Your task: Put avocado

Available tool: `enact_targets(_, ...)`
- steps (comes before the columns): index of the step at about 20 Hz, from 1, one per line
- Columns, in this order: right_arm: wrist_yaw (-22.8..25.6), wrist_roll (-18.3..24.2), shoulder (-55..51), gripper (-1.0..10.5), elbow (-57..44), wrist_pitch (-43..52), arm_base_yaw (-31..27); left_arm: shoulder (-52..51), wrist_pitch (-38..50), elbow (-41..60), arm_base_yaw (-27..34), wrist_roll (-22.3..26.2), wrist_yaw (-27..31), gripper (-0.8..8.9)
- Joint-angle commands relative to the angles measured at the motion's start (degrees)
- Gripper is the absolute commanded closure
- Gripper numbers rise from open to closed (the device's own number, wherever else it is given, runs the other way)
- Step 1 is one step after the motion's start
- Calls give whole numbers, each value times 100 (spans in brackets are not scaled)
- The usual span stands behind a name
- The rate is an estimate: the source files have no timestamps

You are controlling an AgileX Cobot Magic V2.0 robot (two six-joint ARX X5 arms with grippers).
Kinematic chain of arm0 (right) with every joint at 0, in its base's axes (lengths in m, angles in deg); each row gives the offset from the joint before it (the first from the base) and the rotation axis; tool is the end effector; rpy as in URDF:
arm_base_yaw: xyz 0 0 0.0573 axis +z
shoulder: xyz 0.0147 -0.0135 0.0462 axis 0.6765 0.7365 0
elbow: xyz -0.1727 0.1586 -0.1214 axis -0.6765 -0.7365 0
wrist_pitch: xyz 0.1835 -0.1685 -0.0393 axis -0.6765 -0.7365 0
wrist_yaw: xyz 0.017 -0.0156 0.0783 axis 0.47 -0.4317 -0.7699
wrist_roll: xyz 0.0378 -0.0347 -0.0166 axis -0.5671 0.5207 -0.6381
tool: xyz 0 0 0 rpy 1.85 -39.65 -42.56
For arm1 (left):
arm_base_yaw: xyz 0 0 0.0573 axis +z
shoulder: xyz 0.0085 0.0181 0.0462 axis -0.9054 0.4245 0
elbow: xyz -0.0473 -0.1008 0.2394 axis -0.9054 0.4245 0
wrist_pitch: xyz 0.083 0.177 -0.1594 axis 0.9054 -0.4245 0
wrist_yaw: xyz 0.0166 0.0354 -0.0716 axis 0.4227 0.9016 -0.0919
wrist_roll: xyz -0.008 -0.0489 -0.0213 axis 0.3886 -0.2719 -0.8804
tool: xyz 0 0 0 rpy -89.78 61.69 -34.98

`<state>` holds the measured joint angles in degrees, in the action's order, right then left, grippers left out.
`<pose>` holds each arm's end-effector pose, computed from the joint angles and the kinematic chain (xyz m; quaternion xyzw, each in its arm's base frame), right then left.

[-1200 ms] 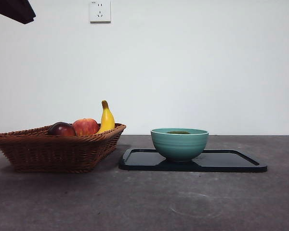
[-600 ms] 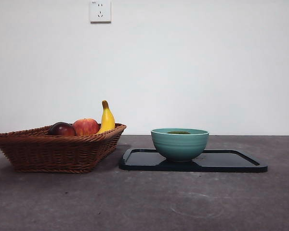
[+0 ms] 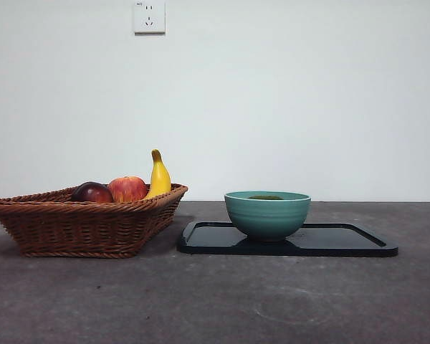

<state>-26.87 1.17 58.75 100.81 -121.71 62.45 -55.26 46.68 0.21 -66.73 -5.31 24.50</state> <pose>0.0684 0.0387 0.3186 0.0260 0.3436 0.3708 0.8624 0.0983 -0.0049 0.2282 0.0536 -0.0587 -0.0423 0.9959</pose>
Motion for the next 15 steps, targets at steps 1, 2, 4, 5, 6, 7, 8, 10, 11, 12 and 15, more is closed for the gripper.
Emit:
enact_targets(1,-13,-37,33,940,26,57,35,-247,76,372,28,-79,-2,806)
enact_targets(2,-13,-37,33,940,26,57,35,-339,52,516,35,-83,0,806)
enact_targets(4,-13,-39,33,940,26,57,35,-490,-22,743,35,-85,87,806)
enact_targets(5,-13,-39,33,940,26,57,35,-564,-22,855,35,-85,114,806)
enact_targets(6,-13,-39,33,940,26,57,35,-632,-50,944,35,-90,166,806)
enact_targets(7,-13,-39,33,940,26,57,35,-693,-72,1014,35,-111,195,806)
enact_targets(8,-13,-39,33,940,26,57,35,-754,-122,1069,35,-118,195,806)
enact_targets(10,-13,-39,33,940,26,57,35,-890,-361,1126,37,-120,199,806)
enact_targets(11,-13,-39,33,940,26,57,35,-968,-560,1126,48,-122,203,806)
enact_targets(12,-13,-39,33,940,26,59,35,-964,-662,1126,68,-136,203,806)
enact_targets(15,-13,-39,31,940,26,57,35,-964,-1080,1126,184,-411,203,806)
